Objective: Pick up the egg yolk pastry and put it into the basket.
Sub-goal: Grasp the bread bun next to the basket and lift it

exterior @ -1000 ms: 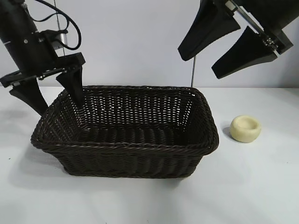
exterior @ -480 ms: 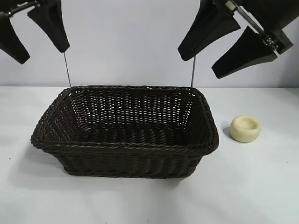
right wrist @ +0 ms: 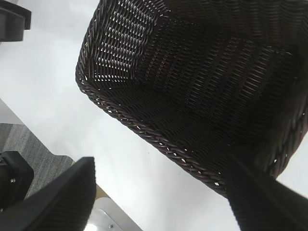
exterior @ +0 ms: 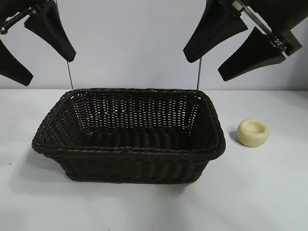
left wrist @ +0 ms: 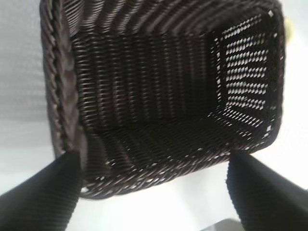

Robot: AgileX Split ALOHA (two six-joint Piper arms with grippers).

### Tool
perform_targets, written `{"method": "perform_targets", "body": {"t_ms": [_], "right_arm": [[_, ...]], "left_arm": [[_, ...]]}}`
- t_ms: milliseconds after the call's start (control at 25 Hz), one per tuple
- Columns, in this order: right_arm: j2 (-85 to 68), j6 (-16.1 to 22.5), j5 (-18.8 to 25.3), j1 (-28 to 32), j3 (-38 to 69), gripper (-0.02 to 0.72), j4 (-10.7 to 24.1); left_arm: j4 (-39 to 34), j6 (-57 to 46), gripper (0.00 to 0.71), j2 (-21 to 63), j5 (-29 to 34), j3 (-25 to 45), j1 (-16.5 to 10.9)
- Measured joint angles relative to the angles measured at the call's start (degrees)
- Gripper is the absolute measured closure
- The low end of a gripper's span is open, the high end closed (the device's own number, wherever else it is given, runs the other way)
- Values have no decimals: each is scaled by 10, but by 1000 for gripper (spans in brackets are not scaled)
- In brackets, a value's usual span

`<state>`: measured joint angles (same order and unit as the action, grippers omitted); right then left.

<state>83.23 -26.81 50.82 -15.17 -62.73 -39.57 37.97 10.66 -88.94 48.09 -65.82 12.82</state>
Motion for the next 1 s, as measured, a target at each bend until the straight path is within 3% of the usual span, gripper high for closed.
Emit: {"method": "perform_targets", "body": {"t_ms": [360, 1000], "right_arm": [[0, 0, -9, 0, 0, 163, 0], [0, 2, -13, 0, 0, 163, 0]], "left_arm": [[21, 2, 114, -65, -35, 14, 48], [30, 15, 114, -75, -38, 14, 49]]}}
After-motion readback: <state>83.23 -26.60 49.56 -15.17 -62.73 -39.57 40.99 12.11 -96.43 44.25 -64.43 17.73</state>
